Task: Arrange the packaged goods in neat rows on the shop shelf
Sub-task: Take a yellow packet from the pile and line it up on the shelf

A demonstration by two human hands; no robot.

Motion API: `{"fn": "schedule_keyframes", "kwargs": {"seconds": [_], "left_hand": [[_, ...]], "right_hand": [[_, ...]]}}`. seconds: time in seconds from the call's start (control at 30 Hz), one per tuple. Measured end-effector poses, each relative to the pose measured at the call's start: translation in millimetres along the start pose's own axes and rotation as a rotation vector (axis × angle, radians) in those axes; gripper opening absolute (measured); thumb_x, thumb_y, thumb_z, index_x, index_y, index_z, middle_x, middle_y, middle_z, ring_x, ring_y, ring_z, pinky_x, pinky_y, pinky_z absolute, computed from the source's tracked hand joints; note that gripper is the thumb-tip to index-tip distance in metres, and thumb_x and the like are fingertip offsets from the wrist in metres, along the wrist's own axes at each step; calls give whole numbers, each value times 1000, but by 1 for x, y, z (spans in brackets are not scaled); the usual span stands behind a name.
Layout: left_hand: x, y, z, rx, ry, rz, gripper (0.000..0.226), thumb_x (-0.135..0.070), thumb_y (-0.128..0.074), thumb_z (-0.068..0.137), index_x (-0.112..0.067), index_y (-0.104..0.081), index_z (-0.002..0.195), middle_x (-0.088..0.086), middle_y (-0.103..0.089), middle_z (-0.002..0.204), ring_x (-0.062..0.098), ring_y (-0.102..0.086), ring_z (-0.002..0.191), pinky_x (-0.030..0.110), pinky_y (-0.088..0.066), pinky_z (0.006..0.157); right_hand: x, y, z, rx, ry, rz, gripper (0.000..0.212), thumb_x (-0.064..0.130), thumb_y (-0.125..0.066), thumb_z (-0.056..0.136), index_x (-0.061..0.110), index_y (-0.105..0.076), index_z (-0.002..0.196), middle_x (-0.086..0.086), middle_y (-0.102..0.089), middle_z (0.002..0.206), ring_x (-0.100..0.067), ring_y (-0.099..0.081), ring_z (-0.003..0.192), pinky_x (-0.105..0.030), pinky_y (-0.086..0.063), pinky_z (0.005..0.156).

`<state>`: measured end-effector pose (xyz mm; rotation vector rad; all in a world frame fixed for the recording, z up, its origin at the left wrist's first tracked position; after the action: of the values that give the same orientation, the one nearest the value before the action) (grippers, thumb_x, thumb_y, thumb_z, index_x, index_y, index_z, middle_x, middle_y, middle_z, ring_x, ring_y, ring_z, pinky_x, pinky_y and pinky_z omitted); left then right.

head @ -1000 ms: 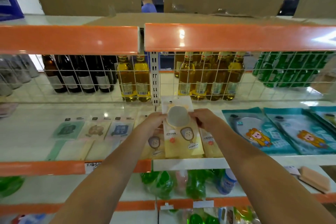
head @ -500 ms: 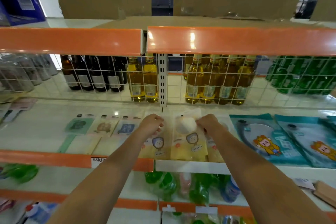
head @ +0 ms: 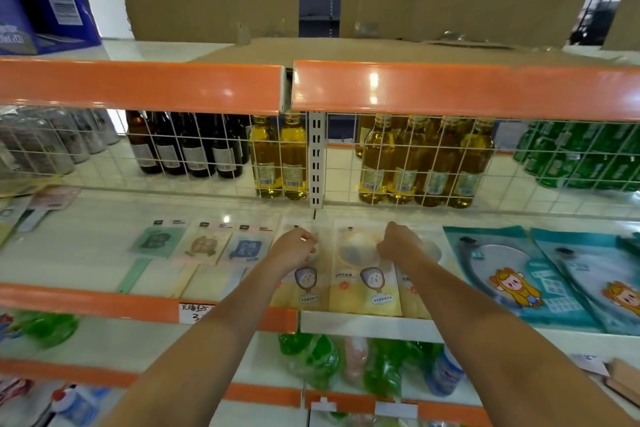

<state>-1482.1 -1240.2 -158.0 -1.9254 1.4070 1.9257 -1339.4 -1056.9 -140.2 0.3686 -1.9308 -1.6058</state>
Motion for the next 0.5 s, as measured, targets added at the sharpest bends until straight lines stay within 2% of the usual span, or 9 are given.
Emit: {"fn": "schedule_keyframes", "kwargs": {"seconds": [0.2,0.33,0.5], "left_hand": [[-10,-3,-2,4,-51,101,21,-25,-45,99,-14,-59,110,1,-62,101,18,-60,92,34,-51,86],[-11,-2,-3,3,-84,250,26,-28,-45,98,-15,-59,115,5,-62,117,23,-59,105,37,-49,93],[-25,3,-5,-19,-192,498,28,-26,-42,97,-16,-58,118,4,-61,121,22,-56,110,31,-43,90]], "right_hand": [[8,-3,-2,-10,64,-193,31,17,-48,93,11,-49,124,-9,-59,118,-25,-57,108,-31,-43,80],[13,2,-2,-26,105,-297,30,18,-46,95,13,-51,124,-7,-60,118,-23,-58,108,-28,-41,77],[32,11,-4,-51,177,-337,27,20,-44,97,15,-53,121,-4,-60,116,-21,-58,106,-26,-39,71]]}}
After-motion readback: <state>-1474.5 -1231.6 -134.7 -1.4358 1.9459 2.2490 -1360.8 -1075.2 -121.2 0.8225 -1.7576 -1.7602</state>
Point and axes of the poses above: each hand's wrist, its own z-axis towards the middle knuckle, its own y-axis out of the back of the hand, x = y × z, the point moved 10 cm from there along z, towards the middle knuckle
